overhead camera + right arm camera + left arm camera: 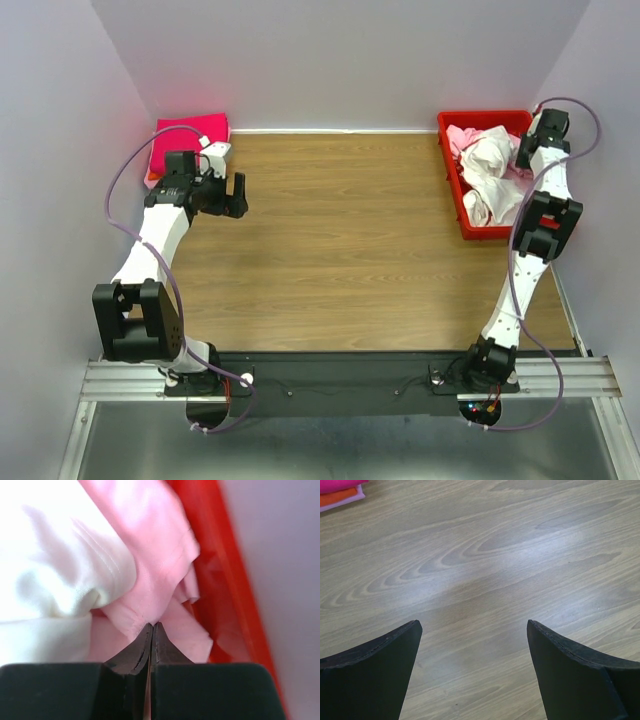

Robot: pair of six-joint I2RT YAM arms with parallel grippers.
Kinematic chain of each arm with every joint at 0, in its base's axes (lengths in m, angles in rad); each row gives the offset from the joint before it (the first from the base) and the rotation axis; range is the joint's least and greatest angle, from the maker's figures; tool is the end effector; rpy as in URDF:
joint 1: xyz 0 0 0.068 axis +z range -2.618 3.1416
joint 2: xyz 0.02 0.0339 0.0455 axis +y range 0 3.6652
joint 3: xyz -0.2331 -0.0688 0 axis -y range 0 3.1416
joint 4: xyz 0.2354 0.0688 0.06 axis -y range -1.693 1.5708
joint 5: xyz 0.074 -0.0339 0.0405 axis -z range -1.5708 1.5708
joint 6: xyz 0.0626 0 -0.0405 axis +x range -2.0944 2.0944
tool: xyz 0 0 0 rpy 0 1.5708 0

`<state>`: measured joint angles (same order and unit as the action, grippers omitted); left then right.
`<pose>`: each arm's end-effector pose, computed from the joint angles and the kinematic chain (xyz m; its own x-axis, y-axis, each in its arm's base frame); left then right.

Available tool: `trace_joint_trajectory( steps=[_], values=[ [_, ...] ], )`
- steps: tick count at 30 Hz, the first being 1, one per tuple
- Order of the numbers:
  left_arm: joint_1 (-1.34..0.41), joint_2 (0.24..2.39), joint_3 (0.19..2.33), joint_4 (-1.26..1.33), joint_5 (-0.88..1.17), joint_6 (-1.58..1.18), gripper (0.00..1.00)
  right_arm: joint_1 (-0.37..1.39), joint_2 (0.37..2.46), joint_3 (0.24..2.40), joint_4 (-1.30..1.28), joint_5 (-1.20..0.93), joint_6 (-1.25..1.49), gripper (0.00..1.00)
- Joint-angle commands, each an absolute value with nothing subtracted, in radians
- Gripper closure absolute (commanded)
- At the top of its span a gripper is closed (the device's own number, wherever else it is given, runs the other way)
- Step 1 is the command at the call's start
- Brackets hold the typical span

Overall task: Fold and stack the t-shirts
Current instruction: Grab the tshirt from the pile, then move the tshirt to the center of the board

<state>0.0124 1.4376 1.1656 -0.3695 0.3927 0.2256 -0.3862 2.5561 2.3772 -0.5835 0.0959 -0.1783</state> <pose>0.3378 -0.0198 0.2602 -0.5172 0.2003 -0.8321 0.4215 0.9058 -0.0440 0.5120 -0.2147 0.1653 -0.7075 0.0971 -0.7000 0.3187 0.9279 -0.1933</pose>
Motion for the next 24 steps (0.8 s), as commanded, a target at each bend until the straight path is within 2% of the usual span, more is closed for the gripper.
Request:
trace_joint_trajectory(
  steps=[1,12,24],
  values=[
    [0.008,1.407,1.215,-0.339,0.408,0.216,0.01,-0.399,2.335,2.398,-0.511,0.074,-0.111,1.00],
    [0.008,1.373,1.207,-0.333,0.397,0.206,0.01,-0.399,2.140,2.462,-0.483,0.035,-0.009,0.99],
    [0.009,1.365,1.241,-0.341,0.396,0.137,0.01,-0.399,1.945,2.494,-0.321,0.017,0.100,0.99]
  ],
)
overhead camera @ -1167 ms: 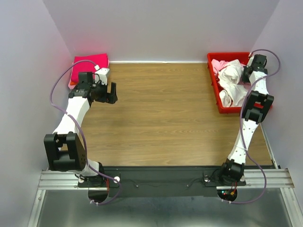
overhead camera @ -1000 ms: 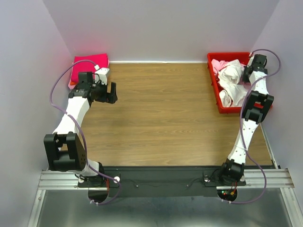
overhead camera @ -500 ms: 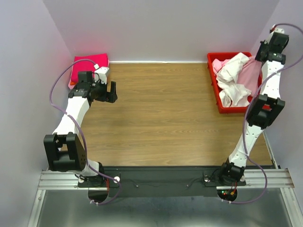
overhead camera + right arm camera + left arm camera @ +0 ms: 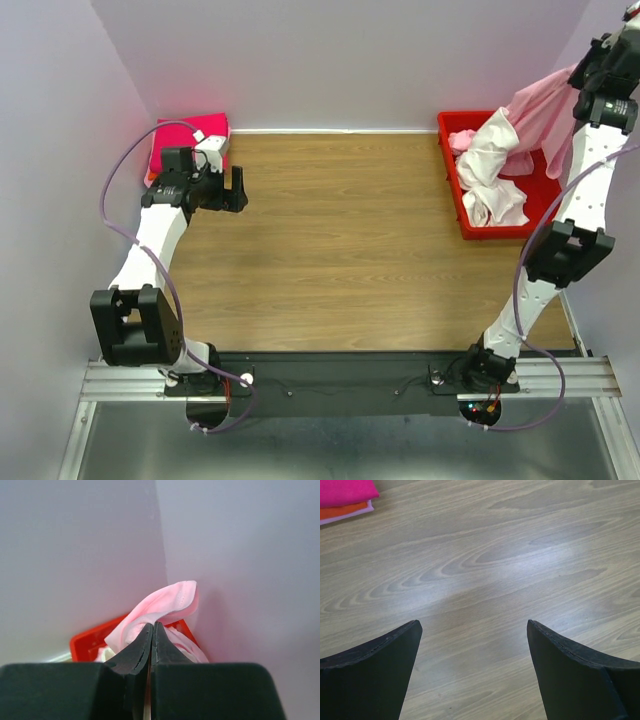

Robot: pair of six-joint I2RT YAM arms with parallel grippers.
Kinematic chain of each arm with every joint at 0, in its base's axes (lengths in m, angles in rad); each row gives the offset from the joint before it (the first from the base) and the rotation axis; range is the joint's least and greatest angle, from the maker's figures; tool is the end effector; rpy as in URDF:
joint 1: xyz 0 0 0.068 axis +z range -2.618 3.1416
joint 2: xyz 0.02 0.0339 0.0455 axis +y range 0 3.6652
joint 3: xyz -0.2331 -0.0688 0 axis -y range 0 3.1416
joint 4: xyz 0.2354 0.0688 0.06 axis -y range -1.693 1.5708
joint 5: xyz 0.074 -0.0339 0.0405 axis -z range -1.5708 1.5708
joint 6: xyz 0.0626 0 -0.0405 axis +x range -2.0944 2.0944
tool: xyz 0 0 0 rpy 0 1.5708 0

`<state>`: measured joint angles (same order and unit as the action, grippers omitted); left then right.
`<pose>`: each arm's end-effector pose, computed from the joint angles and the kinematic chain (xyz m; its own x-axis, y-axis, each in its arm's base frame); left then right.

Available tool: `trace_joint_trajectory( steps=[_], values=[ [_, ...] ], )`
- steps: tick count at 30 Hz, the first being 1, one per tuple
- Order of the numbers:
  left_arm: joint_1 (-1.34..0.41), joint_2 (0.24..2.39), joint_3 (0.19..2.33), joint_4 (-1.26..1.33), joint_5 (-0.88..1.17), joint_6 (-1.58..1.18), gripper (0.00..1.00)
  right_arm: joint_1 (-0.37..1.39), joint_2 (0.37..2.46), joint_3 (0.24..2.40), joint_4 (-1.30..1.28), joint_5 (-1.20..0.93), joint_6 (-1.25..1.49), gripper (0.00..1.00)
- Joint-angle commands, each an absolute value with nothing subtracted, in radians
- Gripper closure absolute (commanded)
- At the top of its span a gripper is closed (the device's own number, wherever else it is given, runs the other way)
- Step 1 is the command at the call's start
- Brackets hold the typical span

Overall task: Fold and stack the t-shirts
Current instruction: Move the tshirt to the center of the board

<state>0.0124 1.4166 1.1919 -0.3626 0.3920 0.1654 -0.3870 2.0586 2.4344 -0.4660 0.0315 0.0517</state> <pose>0.3371 -0.0197 0.2768 -0.4960 0.1460 -0.8559 0.3936 0.9165 -0.0717 0.4273 -0.1763 0.4493 -0.0623 0.0812 -0.9948 0.4100 0.9108 0.0486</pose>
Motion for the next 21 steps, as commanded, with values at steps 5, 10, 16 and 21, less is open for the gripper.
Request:
trace_joint_trajectory(
  steps=[5,10,16,21],
  values=[
    [0.014,1.356,1.252,-0.353,0.410,0.120,0.01,-0.399,1.861,2.528,-0.256,-0.031,0.127,0.99],
    [0.028,1.341,1.262,-0.370,0.439,0.117,0.01,-0.399,1.761,2.485,-0.120,-0.081,0.156,0.99],
    [0.034,1.302,1.270,-0.387,0.445,0.130,0.01,-0.399,1.680,2.500,0.023,-0.138,0.210,0.99],
    [0.035,1.275,1.270,-0.399,0.446,0.137,0.01,-0.399,1.629,2.484,0.129,-0.190,0.276,1.00]
  ],
)
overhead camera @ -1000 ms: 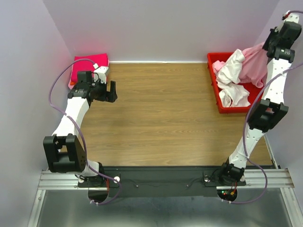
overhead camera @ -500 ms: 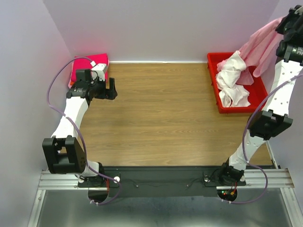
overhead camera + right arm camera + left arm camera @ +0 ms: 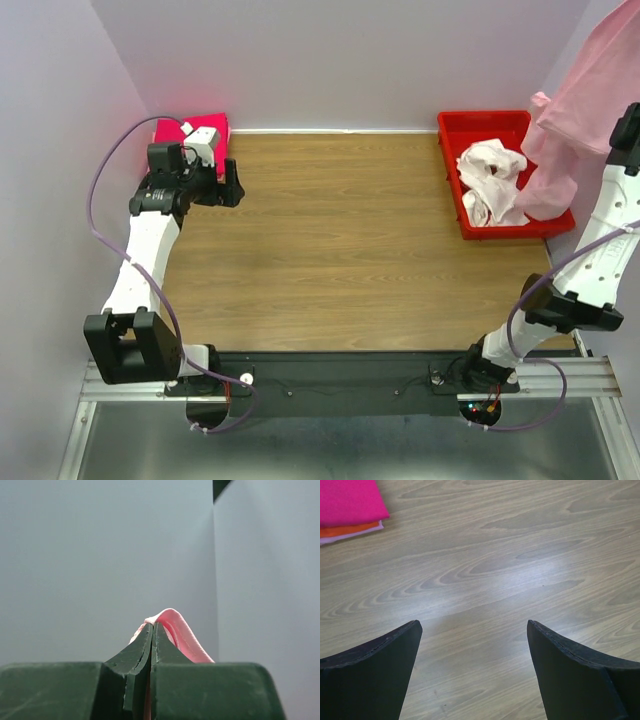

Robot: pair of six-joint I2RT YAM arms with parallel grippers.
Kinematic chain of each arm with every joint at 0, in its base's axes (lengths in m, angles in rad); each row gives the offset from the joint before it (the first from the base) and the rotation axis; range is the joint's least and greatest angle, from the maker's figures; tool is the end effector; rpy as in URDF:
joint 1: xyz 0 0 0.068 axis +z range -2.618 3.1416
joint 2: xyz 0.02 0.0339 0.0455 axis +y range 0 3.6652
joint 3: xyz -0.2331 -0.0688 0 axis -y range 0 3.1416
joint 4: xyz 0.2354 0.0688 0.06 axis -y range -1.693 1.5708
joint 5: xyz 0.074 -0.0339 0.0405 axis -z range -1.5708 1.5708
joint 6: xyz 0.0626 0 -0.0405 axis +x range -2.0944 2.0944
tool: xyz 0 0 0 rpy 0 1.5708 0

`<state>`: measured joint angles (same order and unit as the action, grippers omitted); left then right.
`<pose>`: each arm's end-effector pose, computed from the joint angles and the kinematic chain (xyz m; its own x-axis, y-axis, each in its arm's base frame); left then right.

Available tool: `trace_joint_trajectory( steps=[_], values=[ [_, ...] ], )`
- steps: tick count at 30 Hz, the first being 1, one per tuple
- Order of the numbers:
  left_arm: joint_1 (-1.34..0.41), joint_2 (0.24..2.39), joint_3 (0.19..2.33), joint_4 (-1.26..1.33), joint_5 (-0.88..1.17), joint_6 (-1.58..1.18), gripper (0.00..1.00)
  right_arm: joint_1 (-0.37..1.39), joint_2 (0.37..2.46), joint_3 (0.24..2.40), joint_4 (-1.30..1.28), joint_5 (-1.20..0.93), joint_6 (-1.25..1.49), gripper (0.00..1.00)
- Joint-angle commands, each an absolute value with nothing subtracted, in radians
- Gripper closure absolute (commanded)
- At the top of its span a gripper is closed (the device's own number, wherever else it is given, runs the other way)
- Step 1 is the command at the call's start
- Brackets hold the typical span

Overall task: Fold and stack the t-shirts
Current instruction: Move the tshirt to the center of the board

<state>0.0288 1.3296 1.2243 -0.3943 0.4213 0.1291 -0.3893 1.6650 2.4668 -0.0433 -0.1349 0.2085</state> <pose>0.3204 -0.0164 0.3120 -0.4321 0.1051 -0.8957 0.3914 0.9166 -0.0813 0.2449 -0.0914 0.6500 0.6817 -0.0580 -0.7293 0.1479 0.9872 0.0597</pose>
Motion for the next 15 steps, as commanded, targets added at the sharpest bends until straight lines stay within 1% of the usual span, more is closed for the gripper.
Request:
trace_joint_trajectory(
  steps=[1,7,12,15],
  values=[
    [0.035,1.266,1.269,-0.400,0.446,0.138,0.01,-0.399,1.626,2.485,0.153,-0.211,0.291,0.99],
    [0.037,1.239,1.281,-0.405,0.472,0.140,0.01,-0.399,1.618,2.480,0.204,-0.348,0.483,0.99],
    [0.037,1.229,1.293,-0.408,0.495,0.130,0.01,-0.393,1.624,2.433,0.204,-0.454,0.719,0.99],
    [0.037,1.230,1.307,-0.413,0.502,0.126,0.01,-0.353,1.640,2.408,0.198,-0.537,0.828,0.99]
  ],
)
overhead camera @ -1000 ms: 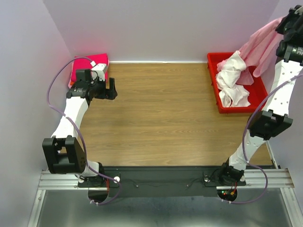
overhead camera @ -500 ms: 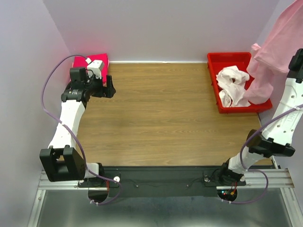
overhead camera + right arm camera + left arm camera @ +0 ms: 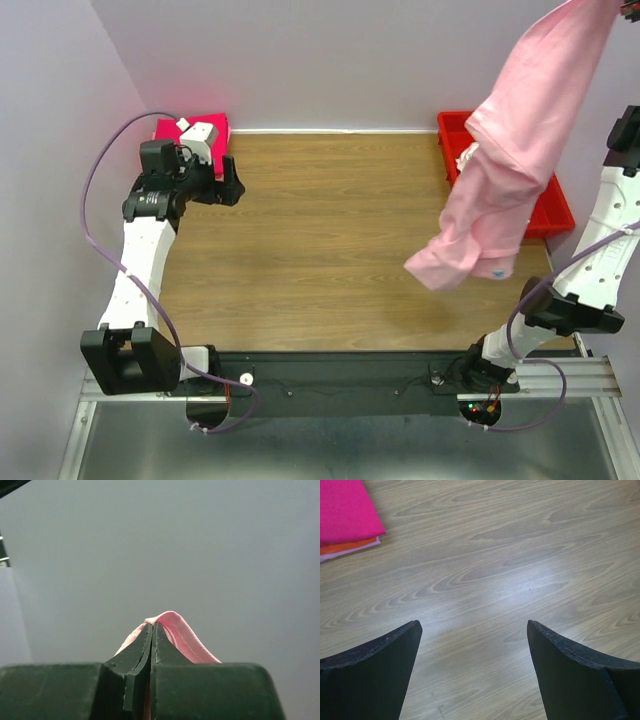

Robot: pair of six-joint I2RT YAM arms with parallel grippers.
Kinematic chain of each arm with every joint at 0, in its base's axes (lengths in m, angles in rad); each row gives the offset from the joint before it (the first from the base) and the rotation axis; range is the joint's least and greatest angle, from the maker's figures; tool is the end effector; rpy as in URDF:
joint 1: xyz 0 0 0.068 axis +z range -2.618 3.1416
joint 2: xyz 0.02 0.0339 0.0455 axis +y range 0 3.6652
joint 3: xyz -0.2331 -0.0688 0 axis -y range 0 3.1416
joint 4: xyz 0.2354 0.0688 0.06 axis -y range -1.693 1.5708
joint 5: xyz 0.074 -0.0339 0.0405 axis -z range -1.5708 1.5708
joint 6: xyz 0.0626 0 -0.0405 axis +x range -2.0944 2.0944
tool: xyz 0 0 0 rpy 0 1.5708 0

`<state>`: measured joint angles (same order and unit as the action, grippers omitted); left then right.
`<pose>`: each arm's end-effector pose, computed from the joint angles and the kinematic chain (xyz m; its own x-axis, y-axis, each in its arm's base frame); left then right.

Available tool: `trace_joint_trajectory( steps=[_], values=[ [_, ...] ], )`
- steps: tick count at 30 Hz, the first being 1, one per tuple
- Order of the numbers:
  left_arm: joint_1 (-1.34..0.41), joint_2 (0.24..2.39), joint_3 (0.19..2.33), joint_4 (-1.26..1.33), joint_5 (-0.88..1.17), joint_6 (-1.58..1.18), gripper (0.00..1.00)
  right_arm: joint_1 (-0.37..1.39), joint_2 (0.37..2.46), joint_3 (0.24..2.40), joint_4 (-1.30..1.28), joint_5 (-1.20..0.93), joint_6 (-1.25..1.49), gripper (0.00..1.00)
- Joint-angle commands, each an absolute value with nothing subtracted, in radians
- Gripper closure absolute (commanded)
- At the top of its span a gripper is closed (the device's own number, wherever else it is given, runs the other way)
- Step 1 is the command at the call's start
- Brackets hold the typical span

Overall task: Fold and stack the t-shirts
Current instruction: Move the tshirt to the center of the board

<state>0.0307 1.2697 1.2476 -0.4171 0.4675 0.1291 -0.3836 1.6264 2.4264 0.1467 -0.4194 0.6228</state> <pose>0.3058 -0.0188 0.3357 -0.3725 0.1035 -0.9222 0.4318 0.8989 -0.0735 0.2234 -0.0627 0.6634 0.6819 0.2993 -0.6674 -0.3405 0.9374 0.0725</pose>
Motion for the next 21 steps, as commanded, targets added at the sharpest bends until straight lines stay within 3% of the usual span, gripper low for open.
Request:
trace_joint_trajectory(
  steps=[1,9,17,21],
  values=[
    [0.037,1.232,1.312,-0.416,0.502,0.123,0.01,-0.332,1.641,2.376,0.192,-0.564,0.844,0.99],
    [0.048,1.233,1.361,-0.419,0.511,0.097,0.01,0.112,1.652,2.220,0.098,-0.444,0.583,0.99],
    [0.138,1.215,1.393,-0.434,0.581,0.092,0.01,0.256,1.833,2.460,0.074,-0.322,0.601,0.99],
    [0.184,1.204,1.407,-0.433,0.635,0.116,0.01,0.264,1.777,2.398,0.072,-0.316,0.632,0.99]
  ],
)
